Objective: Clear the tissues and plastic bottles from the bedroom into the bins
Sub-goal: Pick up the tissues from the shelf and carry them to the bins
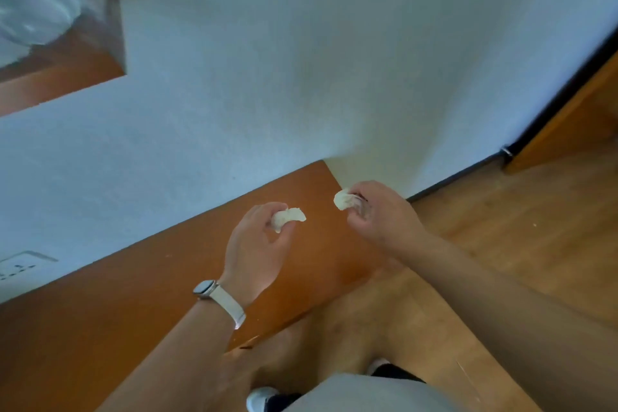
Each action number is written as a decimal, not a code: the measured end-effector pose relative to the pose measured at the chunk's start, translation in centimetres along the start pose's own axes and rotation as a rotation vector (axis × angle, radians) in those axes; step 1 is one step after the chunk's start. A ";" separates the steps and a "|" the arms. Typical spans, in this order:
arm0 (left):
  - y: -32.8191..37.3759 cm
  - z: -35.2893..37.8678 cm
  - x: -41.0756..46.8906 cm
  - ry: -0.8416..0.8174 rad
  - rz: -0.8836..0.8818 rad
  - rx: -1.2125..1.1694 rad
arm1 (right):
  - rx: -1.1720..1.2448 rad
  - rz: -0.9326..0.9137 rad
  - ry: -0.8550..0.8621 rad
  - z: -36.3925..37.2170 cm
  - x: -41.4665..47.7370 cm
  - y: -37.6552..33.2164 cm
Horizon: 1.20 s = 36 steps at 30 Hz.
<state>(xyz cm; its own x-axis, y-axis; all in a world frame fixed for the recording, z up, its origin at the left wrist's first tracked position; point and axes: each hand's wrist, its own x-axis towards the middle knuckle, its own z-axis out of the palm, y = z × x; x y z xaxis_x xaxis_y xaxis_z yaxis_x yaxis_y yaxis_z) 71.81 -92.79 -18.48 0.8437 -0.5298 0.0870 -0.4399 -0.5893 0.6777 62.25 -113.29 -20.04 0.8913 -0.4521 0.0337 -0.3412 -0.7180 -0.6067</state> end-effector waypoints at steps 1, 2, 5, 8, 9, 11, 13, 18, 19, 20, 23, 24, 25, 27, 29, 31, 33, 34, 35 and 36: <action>1.5 1.5 0.3 -0.016 0.016 -0.015 | 0.002 0.020 0.020 -1.3 -0.6 1.6; 3.1 2.9 0.6 -0.031 0.031 -0.031 | 0.003 0.042 0.035 -2.7 -1.3 3.1; 7.4 7.2 1.4 -0.079 0.074 -0.085 | 0.015 0.104 0.082 -6.5 -3.6 7.9; 11.5 11.2 2.0 -0.163 0.146 -0.095 | 0.032 0.189 0.159 -10.2 -6.2 12.2; 12.8 12.5 2.2 -0.193 0.173 -0.087 | 0.040 0.220 0.186 -11.3 -7.2 13.4; 15.4 14.8 2.5 -0.248 0.231 -0.089 | 0.051 0.280 0.249 -13.4 -9.2 15.6; 17.9 17.2 2.7 -0.308 0.297 -0.094 | 0.063 0.331 0.306 -15.2 -11.1 17.5; 24.0 23.0 3.5 -0.444 0.446 -0.126 | 0.070 0.509 0.438 -19.3 -15.4 22.2; 25.2 24.2 3.7 -0.468 0.480 -0.133 | 0.067 0.542 0.461 -20.1 -16.2 23.1; 26.4 25.5 3.8 -0.491 0.512 -0.137 | 0.065 0.571 0.486 -20.7 -16.9 24.0; 30.0 29.2 4.0 -0.564 0.557 -0.146 | 0.055 0.646 0.572 -22.2 -18.7 26.6; 31.1 30.5 4.1 -0.590 0.566 -0.149 | 0.051 0.671 0.597 -22.8 -19.1 27.5; 32.2 32.0 4.4 -0.615 0.575 -0.152 | 0.051 0.700 0.614 -23.3 -19.5 28.6; 34.5 35.0 5.1 -0.666 0.605 -0.162 | 0.039 0.767 0.641 -24.6 -20.0 30.8; 36.9 38.2 6.2 -0.729 0.642 -0.173 | 0.019 0.829 0.671 -26.2 -20.2 33.3; 39.5 41.0 7.2 -0.786 0.670 -0.186 | 0.017 0.892 0.701 -27.8 -20.3 35.5; 42.1 43.4 8.4 -0.814 0.682 -0.205 | 0.012 0.938 0.719 -29.7 -19.9 37.4; 43.4 44.6 8.9 -0.826 0.693 -0.212 | 0.003 0.955 0.726 -30.8 -19.7 38.3; 44.7 45.6 9.6 -0.840 0.712 -0.216 | -0.009 0.972 0.736 -31.8 -19.5 39.2; 46.0 46.6 10.2 -0.854 0.733 -0.225 | -0.021 0.987 0.758 -32.8 -19.2 40.1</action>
<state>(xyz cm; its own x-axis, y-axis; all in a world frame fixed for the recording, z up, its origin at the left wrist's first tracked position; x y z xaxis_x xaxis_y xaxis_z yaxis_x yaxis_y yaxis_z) 45.83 -153.68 -20.45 -0.1149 -0.9922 0.0490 -0.6018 0.1088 0.7912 21.63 -150.75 -19.02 -0.1434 -0.9894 0.0248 -0.7780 0.0972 -0.6207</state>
